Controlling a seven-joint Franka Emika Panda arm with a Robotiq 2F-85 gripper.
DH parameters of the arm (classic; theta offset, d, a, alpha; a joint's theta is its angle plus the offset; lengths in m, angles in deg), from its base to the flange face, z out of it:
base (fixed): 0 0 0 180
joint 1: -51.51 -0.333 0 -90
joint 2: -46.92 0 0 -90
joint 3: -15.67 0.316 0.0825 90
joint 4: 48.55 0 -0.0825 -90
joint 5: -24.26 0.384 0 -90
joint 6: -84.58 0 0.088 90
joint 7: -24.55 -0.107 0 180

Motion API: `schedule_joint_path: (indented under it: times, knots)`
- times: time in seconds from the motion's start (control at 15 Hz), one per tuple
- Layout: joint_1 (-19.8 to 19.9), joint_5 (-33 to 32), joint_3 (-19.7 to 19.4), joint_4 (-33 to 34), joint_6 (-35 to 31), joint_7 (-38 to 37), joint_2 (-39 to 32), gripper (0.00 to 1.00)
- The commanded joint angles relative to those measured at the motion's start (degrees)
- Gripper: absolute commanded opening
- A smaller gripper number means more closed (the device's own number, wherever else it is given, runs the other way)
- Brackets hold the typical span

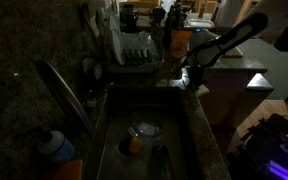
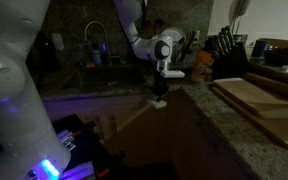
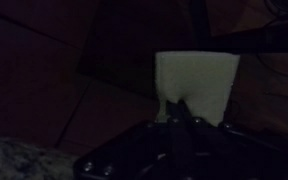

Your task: Use the sponge to scrub the counter top

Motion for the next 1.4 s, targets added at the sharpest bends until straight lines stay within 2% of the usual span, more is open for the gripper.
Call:
schedule_joint_path:
  times: [0.0,0.13,0.33,0.4,0.6,0.67,0.73,0.8,0.93,1.13,1.2,1.33]
  knots:
    - [-1.20,-5.24,-1.29,-3.45,-1.87,-2.16,8.15,0.01]
    - [-2.35,-7.25,-1.58,-5.65,2.78,-1.43,10.18,0.01]
    - [-1.49,-7.23,-1.86,-5.54,1.97,-0.42,10.09,0.01]
    - [0.67,-0.50,0.72,0.19,0.24,-0.33,-0.08,0.03]
    - [0.67,-0.50,0.72,0.19,0.24,-0.33,-0.08,0.01]
    - [0.32,-0.80,-0.24,1.24,0.14,-2.50,-1.15,0.01]
    - [-1.00,-3.72,-2.12,-0.60,-5.22,-5.82,1.14,0.01]
    - [-0.77,-4.15,-1.91,-1.36,-4.80,-4.38,3.52,0.01]
    - [-2.53,-11.93,-2.60,-2.34,4.55,-1.43,10.23,0.01]
    - [-2.53,-20.52,-3.65,2.74,7.97,0.46,14.16,0.01]
    - [-2.21,-23.06,-4.17,3.01,5.36,-1.45,15.71,0.01]
    - [-1.28,-22.73,-4.33,4.24,2.72,-5.03,18.51,0.01]
